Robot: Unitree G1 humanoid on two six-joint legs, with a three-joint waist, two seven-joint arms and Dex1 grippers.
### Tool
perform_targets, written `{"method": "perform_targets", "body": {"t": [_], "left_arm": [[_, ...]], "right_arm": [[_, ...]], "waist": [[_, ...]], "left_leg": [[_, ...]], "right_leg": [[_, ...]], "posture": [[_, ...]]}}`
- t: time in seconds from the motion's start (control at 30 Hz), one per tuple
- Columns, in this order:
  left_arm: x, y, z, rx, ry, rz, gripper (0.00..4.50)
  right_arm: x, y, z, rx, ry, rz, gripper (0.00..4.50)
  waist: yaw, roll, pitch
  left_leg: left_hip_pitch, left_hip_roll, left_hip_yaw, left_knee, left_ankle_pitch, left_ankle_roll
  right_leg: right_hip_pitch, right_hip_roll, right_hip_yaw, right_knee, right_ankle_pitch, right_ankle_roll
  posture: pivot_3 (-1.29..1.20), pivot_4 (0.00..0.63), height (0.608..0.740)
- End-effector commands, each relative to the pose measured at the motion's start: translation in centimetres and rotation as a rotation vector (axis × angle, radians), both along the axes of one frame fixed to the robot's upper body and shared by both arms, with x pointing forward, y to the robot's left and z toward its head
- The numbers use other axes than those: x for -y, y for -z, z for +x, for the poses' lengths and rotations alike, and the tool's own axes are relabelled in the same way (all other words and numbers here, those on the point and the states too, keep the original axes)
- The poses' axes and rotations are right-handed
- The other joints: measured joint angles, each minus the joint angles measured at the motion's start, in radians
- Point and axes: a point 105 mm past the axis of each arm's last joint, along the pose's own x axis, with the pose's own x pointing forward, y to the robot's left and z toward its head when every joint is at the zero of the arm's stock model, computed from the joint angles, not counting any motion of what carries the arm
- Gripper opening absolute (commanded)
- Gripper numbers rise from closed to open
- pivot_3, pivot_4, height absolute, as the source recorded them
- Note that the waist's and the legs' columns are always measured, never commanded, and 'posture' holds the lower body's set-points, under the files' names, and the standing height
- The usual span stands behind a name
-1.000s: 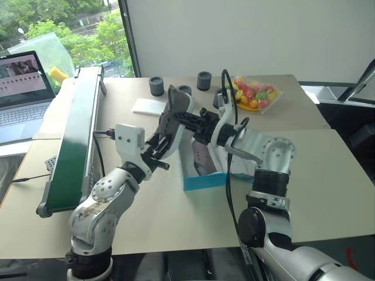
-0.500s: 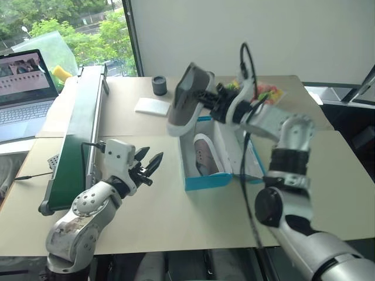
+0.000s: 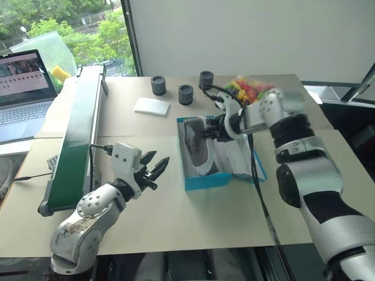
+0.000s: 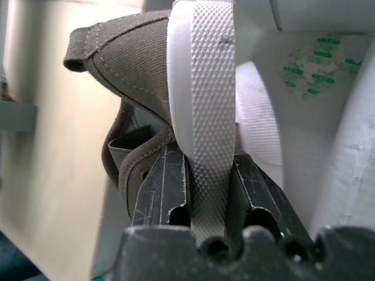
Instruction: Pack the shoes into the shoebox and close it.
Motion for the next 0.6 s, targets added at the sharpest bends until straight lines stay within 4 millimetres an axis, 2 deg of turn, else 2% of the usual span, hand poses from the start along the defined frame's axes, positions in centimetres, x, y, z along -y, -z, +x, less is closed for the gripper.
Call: {"method": "perform_targets", "body": {"t": [0.03, 0.23, 0.43, 0.5, 0.6], "left_arm": [[0.5, -1.0, -0.7, 0.052, 0.017, -0.006, 2.33], [0.6, -0.6, -0.6, 0.046, 0.009, -0.004, 2.33], [0.6, -0.5, -0.5, 0.045, -0.001, -0.007, 2.33], [0.7, -0.5, -0.5, 0.047, -0.002, -0.009, 2.33], [1.0, -0.4, -0.5, 0.049, 0.003, -0.010, 2.33]], "right_arm": [[-0.3, -1.2, 1.0, 0.083, -0.029, -0.036, 0.49], [-2.0, 0.6, 0.6, 0.039, -0.097, -0.098, 0.49], [-4.1, 0.2, -0.5, -0.001, -0.185, -0.112, 0.49], [-4.6, 1.0, -0.7, -0.009, -0.207, -0.136, 0.49], [-5.2, 3.8, -1.0, -0.024, -0.217, -0.187, 0.49]], "waist": [[0.000, 0.000, 0.000], [-0.004, 0.000, 0.000], [-0.002, 0.000, 0.000], [-0.003, 0.000, 0.000], [-0.007, 0.000, 0.000]], "left_leg": [[0.000, 0.000, 0.000, 0.000, 0.000, 0.000], [0.003, 0.000, 0.000, 0.000, 0.000, 0.000], [0.001, 0.000, 0.000, 0.000, 0.000, 0.000], [0.001, 0.000, -0.001, 0.000, 0.000, 0.000], [0.002, 0.000, 0.000, 0.000, 0.000, 0.000]], "right_leg": [[0.000, 0.000, 0.000, 0.000, 0.000, 0.000], [0.001, 0.000, 0.000, 0.002, 0.000, 0.000], [0.000, 0.000, 0.000, 0.001, 0.000, 0.000], [0.000, 0.000, 0.000, 0.001, 0.000, 0.000], [0.000, 0.000, 0.000, 0.002, 0.000, 0.000]], "posture": [[0.00, 0.150, 0.740], [0.00, 0.150, 0.740], [0.00, 0.150, 0.740], [0.00, 0.150, 0.740], [0.00, 0.150, 0.740]]}}
